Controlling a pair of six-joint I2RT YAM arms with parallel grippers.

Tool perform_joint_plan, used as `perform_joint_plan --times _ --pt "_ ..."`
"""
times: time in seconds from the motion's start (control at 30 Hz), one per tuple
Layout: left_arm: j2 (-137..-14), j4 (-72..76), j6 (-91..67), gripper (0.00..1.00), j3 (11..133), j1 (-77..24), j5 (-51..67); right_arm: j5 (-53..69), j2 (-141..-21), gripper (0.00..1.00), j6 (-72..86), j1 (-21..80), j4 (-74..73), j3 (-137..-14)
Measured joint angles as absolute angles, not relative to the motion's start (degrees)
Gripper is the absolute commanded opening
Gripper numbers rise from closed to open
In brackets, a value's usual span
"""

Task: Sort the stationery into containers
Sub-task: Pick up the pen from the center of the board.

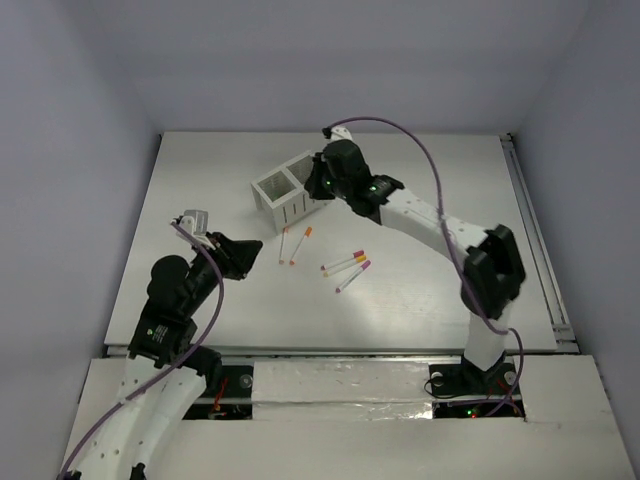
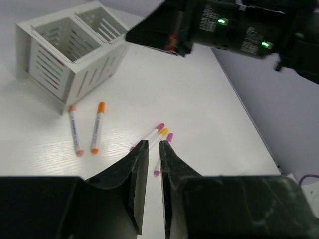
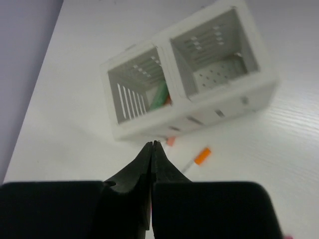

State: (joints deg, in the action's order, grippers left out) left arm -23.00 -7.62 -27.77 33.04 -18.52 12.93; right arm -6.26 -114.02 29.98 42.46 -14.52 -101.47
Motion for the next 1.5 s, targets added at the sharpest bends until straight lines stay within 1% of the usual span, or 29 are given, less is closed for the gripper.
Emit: perform_joint_plan --times 0.07,0.13,0.2,0.27,0.3,0.37,0.4,0.5,0.57,0.8,1.03,1.2,1.5 --pt "-26.13 -5.78 -29.04 0.09 33.01 -18.85 14.90 -9.23 -105.41 0.00 28.88 42.46 -12.51 -92.33" --pt "-29.26 -3.42 -30.55 0.04 32.84 -20.38 14.76 -12.67 -95.94 0.00 27.97 42.39 -11.20 -83.81" --pt "-32.23 -1.23 -31.57 0.02 32.49 -24.14 12.95 -15.66 -86.56 0.00 27.75 42.11 -8.56 -75.83" --pt "-36.03 1.04 -32.18 0.02 32.47 -30.04 8.45 -17.96 -78.37 0.00 28.12 41.39 -5.87 -67.70" --pt "-38.83 2.37 -32.23 0.04 32.49 -32.93 5.89 -18.92 -74.46 0.00 28.32 41.01 -5.52 -63.79" --pt "-45.04 4.38 -31.97 0.12 32.84 -37.39 1.10 -20.36 -69.08 0.00 29.28 40.29 -5.43 -57.23" --pt "-48.45 5.06 -31.70 0.21 33.28 -38.46 -0.99 -20.84 -67.24 0.00 29.85 40.05 -5.41 -54.43" --pt "-60.95 7.64 -29.95 0.29 36.10 -39.42 -7.20 -21.02 -63.26 0.00 31.27 40.05 -5.96 -47.09" --pt "-68.14 9.08 -28.51 0.30 37.78 -39.42 -10.92 -20.75 -60.55 0.01 31.75 40.10 -7.29 -43.16" --pt "-85.36 13.96 -21.43 0.38 44.03 -39.40 -18.48 -19.35 -51.59 0.03 31.94 40.10 -8.47 -38.74" --pt "-97.45 15.05 -16.60 0.40 51.72 -39.40 -22.04 -16.73 -50.72 0.04 31.88 40.10 -7.70 -37.45" --pt "-102.59 15.00 -14.72 0.39 54.24 -39.40 -23.38 -15.79 -50.63 0.04 31.66 40.10 -7.70 -36.64" --pt "-105.34 14.26 -14.90 0.33 54.74 -39.27 -22.37 -15.59 -47.27 0.05 31.05 40.10 -7.70 -36.56"
